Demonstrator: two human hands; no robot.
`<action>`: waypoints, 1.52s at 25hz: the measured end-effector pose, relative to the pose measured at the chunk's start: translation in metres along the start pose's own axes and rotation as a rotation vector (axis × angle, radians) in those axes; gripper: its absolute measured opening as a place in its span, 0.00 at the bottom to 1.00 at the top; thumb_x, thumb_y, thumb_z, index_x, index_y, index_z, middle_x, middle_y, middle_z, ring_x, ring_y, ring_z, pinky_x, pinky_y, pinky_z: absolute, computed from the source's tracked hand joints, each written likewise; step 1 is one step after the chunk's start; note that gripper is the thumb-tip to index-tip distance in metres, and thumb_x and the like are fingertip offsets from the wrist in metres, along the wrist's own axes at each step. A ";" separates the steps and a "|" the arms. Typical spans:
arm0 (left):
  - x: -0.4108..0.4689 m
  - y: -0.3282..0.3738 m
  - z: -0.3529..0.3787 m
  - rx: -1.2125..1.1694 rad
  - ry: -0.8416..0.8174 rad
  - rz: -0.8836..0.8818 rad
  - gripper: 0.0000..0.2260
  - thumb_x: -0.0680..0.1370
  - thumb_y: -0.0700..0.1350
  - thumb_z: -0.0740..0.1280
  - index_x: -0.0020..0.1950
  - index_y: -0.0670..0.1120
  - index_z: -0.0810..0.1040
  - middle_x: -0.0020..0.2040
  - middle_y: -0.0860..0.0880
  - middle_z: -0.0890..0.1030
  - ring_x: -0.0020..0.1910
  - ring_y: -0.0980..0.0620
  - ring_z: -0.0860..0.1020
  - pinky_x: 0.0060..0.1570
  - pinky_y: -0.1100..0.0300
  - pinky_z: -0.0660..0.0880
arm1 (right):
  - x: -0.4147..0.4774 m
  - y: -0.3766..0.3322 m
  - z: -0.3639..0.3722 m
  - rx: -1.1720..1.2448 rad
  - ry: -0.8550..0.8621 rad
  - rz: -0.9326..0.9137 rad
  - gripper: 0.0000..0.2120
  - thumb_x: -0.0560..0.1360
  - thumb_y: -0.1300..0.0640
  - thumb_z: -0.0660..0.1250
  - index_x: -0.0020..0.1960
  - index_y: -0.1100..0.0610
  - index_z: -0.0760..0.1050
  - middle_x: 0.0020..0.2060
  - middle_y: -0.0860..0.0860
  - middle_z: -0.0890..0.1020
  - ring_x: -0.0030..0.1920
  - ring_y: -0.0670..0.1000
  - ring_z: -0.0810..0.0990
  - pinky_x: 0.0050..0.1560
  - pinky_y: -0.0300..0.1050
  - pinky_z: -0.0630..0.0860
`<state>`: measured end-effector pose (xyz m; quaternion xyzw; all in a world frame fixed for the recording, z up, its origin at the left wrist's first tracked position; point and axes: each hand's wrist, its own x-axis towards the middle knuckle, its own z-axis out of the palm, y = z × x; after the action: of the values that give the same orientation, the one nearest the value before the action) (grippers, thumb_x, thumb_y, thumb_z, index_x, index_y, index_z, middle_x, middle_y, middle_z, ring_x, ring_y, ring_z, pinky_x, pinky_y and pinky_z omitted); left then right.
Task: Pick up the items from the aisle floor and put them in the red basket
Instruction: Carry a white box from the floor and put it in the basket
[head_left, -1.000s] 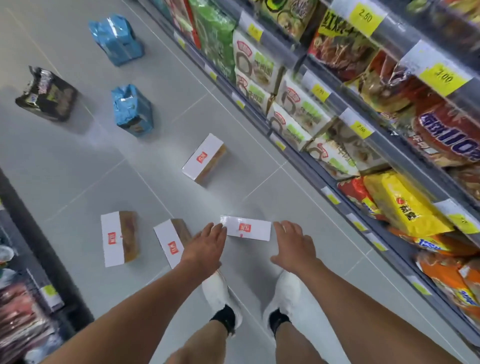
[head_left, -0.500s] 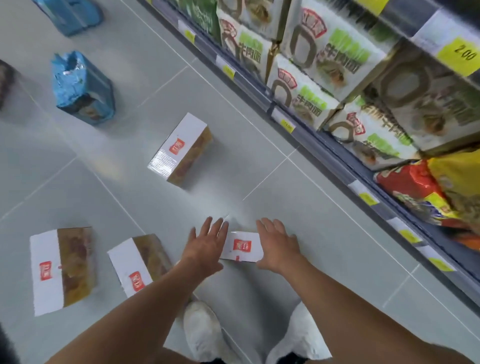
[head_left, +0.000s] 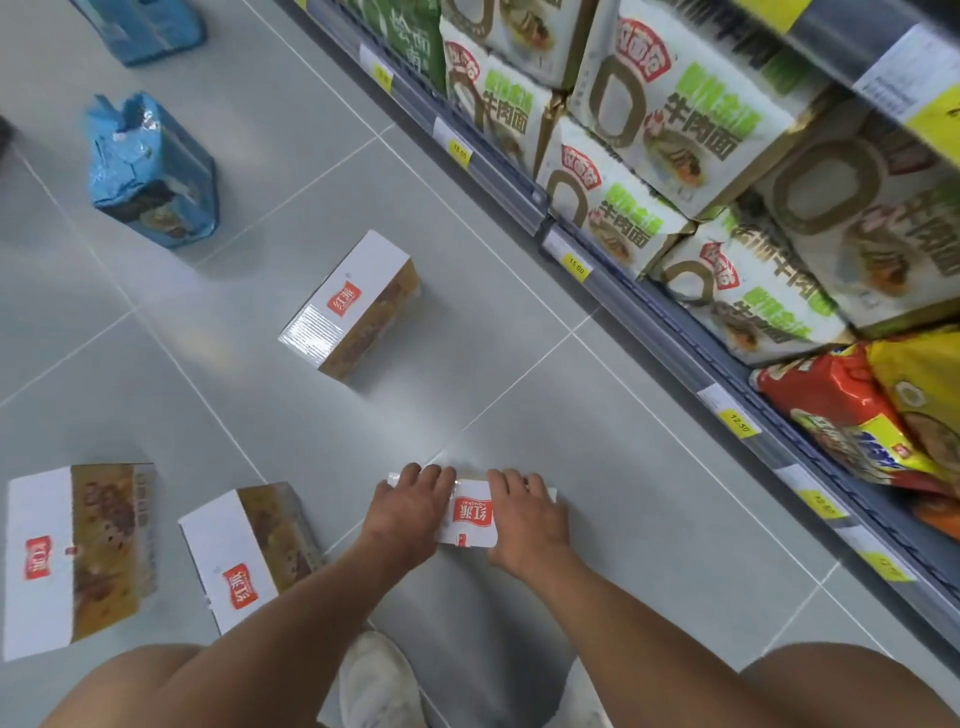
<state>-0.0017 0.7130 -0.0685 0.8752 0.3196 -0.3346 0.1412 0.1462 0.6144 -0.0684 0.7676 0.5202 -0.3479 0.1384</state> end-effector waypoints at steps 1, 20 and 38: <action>-0.008 -0.001 -0.009 0.004 0.013 -0.002 0.34 0.74 0.50 0.70 0.76 0.49 0.58 0.70 0.49 0.70 0.67 0.45 0.69 0.56 0.47 0.76 | -0.006 0.000 -0.009 -0.004 0.001 -0.009 0.45 0.67 0.48 0.79 0.76 0.50 0.58 0.69 0.50 0.69 0.69 0.56 0.68 0.59 0.54 0.75; -0.371 0.039 -0.484 -0.069 0.361 0.073 0.39 0.69 0.59 0.73 0.75 0.50 0.61 0.70 0.49 0.70 0.66 0.46 0.72 0.56 0.47 0.79 | -0.376 0.000 -0.467 -0.052 0.303 -0.179 0.50 0.66 0.38 0.76 0.80 0.50 0.55 0.72 0.50 0.68 0.71 0.56 0.67 0.58 0.57 0.74; -0.454 0.114 -0.679 0.117 0.400 0.466 0.43 0.68 0.62 0.76 0.77 0.51 0.62 0.70 0.51 0.71 0.70 0.49 0.69 0.67 0.52 0.70 | -0.558 0.050 -0.586 0.112 0.393 0.097 0.45 0.61 0.33 0.77 0.71 0.47 0.63 0.62 0.47 0.74 0.63 0.54 0.73 0.57 0.58 0.77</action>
<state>0.1503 0.7289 0.7422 0.9800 0.1121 -0.1320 0.0978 0.2983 0.5380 0.7239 0.8513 0.4795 -0.2128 0.0078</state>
